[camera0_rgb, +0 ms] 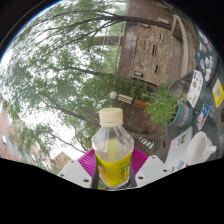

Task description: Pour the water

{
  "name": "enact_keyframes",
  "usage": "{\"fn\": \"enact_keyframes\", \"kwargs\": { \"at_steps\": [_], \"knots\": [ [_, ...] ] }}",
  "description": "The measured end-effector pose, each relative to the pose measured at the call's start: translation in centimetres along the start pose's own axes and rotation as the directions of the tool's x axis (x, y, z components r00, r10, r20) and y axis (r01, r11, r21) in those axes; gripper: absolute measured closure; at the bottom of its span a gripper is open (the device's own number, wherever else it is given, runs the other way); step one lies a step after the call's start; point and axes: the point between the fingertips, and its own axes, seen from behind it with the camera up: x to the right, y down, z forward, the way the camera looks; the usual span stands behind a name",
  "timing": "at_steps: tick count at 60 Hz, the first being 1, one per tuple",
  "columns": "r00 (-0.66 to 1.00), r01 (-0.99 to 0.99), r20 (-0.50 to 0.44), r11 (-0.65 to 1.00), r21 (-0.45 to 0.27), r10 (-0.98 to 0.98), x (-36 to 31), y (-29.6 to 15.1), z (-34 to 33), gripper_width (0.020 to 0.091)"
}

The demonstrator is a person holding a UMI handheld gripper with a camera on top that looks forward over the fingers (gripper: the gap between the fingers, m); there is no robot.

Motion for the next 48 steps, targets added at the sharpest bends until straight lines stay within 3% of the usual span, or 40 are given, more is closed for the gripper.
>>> {"fn": "enact_keyframes", "kwargs": {
  "at_steps": [3,7,10,14,18,23,28,45,48],
  "knots": [
    [0.954,0.301,-0.016,0.952,0.047,-0.301,-2.3,-4.3,-1.8,0.0662],
    [0.764,0.646,-0.082,0.76,0.077,-0.64,-4.3,-10.1,-4.6,0.0662],
    [0.59,0.806,-0.143,0.59,0.051,-0.794,-2.4,-14.2,-6.4,0.0664],
    [0.371,0.92,-0.228,0.39,-0.042,-0.9,1.5,-18.6,-9.4,0.0666],
    [0.214,0.948,-0.292,0.27,-0.168,-0.932,8.5,-22.1,-12.6,0.0666],
    [0.137,0.909,-0.34,0.254,-0.33,-0.93,18.7,-24.4,-16.7,0.0665],
    [0.109,0.861,-0.351,0.265,-0.435,-0.93,26.8,-25.6,-19.7,0.0664],
    [0.201,0.745,-0.348,0.374,-0.553,-0.916,36.6,-23.5,-26.5,0.0648],
    [0.183,0.774,-0.336,0.346,-0.529,-0.924,36.3,-23.2,-25.7,0.0647]
  ]
}}
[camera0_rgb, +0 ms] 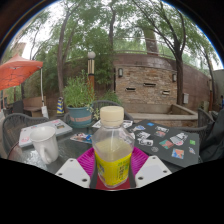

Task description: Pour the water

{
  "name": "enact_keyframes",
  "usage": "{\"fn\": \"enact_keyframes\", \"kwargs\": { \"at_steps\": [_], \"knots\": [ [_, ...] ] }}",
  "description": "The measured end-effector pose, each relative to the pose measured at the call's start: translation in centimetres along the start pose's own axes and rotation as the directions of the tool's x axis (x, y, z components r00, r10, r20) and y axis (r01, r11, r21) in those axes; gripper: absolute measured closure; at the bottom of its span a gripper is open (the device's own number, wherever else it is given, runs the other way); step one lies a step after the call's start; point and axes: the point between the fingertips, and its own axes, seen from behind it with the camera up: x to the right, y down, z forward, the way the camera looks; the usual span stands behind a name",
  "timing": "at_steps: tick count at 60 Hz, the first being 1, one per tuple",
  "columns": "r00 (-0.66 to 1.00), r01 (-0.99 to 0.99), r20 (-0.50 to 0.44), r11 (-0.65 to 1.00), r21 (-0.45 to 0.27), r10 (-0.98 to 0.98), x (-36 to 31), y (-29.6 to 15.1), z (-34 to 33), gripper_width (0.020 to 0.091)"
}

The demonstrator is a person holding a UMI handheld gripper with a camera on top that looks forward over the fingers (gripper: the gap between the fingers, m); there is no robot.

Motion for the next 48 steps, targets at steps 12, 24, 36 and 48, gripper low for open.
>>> {"fn": "enact_keyframes", "kwargs": {
  "at_steps": [12,24,36,48],
  "knots": [
    [1.0,-0.023,-0.019,1.0,0.005,0.023,0.3,0.4,0.0,0.0558],
    [0.995,-0.049,-0.094,0.996,-0.073,0.042,1.6,1.8,-2.8,0.0268],
    [0.985,-0.081,-0.153,0.996,-0.036,0.075,-0.3,-0.3,-13.3,0.0267],
    [0.981,-0.153,-0.118,0.987,0.038,0.157,-6.7,-3.3,-27.5,0.0274]
  ]
}}
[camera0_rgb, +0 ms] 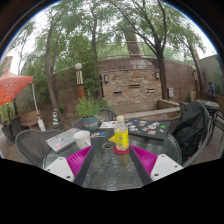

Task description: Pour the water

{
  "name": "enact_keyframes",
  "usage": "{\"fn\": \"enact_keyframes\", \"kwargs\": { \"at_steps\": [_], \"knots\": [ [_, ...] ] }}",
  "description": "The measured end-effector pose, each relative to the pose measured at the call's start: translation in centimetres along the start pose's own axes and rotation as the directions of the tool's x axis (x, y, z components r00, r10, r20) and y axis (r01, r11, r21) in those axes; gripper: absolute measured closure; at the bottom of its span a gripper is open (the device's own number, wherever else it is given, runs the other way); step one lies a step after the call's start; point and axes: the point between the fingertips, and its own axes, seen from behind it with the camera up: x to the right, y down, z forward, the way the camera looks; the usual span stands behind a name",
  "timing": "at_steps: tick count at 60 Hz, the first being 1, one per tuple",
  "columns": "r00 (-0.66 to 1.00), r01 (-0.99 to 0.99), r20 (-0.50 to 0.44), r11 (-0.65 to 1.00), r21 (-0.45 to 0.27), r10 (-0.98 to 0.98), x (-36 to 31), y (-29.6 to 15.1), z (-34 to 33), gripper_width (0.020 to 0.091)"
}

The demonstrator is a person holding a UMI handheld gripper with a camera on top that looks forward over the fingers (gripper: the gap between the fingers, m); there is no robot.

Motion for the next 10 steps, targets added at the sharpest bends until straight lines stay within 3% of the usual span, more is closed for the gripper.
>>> {"fn": "enact_keyframes", "kwargs": {
  "at_steps": [10],
  "knots": [
    [1.0,-0.017,-0.003,0.999,0.049,0.017,-1.6,-0.7,-8.8,0.0262]
  ]
}}
